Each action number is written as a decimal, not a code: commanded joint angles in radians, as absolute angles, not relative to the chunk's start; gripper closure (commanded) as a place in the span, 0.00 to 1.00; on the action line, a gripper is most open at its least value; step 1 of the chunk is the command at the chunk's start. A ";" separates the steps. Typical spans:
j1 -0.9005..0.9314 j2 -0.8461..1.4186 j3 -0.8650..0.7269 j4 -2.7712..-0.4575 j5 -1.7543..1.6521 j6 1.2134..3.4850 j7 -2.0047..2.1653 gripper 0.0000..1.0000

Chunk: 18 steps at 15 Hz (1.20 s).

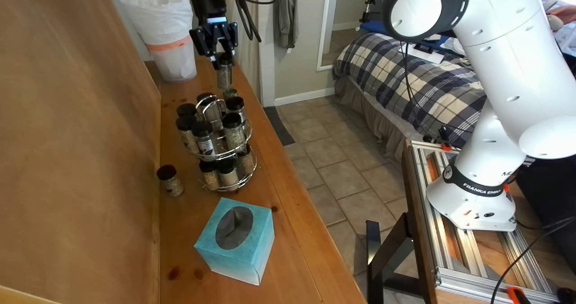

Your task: Pick up the container on the right and put it on the empty slot of the seasoning rack

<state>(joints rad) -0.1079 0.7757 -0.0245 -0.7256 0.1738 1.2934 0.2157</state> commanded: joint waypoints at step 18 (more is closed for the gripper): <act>-0.100 0.812 0.056 -0.739 0.197 1.180 0.215 0.74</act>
<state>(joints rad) -0.0999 0.8302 0.0478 -0.7302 0.1888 1.2064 0.2236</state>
